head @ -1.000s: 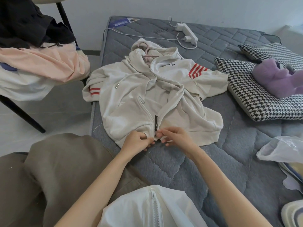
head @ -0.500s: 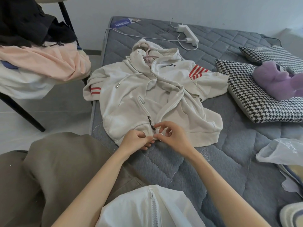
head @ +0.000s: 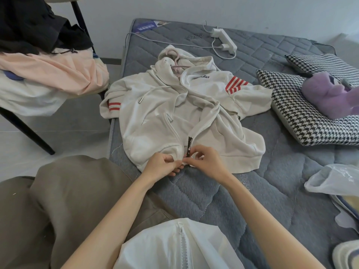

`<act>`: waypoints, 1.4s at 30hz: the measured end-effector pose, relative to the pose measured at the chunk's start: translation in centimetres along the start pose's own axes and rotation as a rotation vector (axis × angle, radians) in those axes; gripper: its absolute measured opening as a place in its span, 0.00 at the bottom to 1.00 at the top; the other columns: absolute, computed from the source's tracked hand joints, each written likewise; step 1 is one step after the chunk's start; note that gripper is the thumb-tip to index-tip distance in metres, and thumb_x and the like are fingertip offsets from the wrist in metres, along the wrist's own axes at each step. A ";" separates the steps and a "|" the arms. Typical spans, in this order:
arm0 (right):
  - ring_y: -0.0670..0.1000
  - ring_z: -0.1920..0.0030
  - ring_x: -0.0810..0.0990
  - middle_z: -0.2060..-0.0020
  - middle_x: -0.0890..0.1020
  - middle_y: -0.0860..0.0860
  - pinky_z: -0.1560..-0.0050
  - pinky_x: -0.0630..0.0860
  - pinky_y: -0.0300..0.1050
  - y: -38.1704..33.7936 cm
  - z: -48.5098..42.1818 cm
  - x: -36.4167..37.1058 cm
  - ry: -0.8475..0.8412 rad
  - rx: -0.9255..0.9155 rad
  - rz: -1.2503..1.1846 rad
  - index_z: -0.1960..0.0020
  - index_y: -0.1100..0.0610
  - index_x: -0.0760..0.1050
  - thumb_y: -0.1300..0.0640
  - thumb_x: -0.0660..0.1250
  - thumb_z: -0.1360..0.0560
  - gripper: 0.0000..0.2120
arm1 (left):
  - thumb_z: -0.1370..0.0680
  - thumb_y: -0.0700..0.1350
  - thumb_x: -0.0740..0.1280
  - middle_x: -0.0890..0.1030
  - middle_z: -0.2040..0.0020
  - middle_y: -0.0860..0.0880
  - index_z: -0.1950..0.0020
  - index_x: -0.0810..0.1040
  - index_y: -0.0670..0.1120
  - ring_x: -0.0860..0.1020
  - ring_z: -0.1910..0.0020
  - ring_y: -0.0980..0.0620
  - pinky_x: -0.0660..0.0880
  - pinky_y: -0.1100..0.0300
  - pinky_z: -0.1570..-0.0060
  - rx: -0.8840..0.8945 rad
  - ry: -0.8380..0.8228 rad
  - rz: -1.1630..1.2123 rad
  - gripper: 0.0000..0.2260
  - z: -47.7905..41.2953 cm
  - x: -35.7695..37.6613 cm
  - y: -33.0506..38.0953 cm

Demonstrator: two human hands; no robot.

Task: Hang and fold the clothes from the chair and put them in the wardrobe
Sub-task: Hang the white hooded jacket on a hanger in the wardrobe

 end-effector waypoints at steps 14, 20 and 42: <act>0.46 0.61 0.81 0.63 0.84 0.45 0.58 0.76 0.39 -0.7 -0.1 -1.1 0.228 -0.090 0.014 0.57 0.54 0.83 0.59 0.72 0.27 0.02 | 0.24 0.37 0.70 0.84 0.67 0.48 0.57 0.79 0.36 0.81 0.69 0.57 0.80 0.67 0.62 -0.230 -0.084 0.041 0.05 0.2 1.2 -1.0; 0.48 0.61 0.82 0.62 0.84 0.42 0.56 0.78 0.41 -2.5 -2.9 -3.8 0.252 -0.108 0.037 0.55 0.54 0.84 0.58 0.73 0.28 0.02 | 0.24 0.41 0.70 0.85 0.59 0.48 0.63 0.79 0.43 0.82 0.60 0.53 0.80 0.63 0.61 -0.119 -0.058 0.085 0.08 0.4 0.9 -0.1; 0.40 0.61 0.80 0.62 0.84 0.43 0.59 0.72 0.31 -2.5 -5.3 -4.3 0.217 -0.052 0.065 0.55 0.55 0.84 0.56 0.72 0.27 0.03 | 0.27 0.63 0.66 0.79 0.75 0.51 0.74 0.78 0.47 0.80 0.71 0.54 0.78 0.60 0.64 0.145 0.207 -0.626 0.23 1.9 -0.3 2.6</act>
Point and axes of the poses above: each hand's wrist, its own z-axis away from the middle knuckle, its own x-axis out of the palm, y = z × x, the point moved 7 cm from there along -z, towards the middle knuckle
